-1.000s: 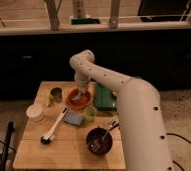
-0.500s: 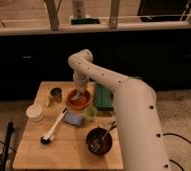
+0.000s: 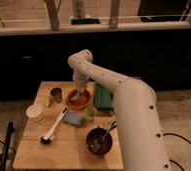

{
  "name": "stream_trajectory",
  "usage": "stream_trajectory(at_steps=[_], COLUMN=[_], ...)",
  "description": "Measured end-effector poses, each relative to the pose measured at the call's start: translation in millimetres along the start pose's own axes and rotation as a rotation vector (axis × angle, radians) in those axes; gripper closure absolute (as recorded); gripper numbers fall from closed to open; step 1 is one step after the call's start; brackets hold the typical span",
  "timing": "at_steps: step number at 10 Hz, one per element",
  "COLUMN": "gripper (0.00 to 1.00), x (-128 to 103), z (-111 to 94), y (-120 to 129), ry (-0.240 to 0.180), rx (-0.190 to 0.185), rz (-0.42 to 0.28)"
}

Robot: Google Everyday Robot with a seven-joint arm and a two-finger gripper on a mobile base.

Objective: Wipe red bowl with towel

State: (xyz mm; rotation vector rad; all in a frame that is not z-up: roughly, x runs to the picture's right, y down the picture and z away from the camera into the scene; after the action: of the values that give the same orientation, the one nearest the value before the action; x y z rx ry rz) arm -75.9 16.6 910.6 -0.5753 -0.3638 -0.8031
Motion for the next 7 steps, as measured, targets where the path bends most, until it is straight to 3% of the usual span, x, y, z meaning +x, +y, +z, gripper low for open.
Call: stream_trajectory(at_steps=[7], gripper=[1.0], x=[0.1], z=[1.0], y=[0.7], ry=[-0.001], rx=[-0.001], rz=[0.001])
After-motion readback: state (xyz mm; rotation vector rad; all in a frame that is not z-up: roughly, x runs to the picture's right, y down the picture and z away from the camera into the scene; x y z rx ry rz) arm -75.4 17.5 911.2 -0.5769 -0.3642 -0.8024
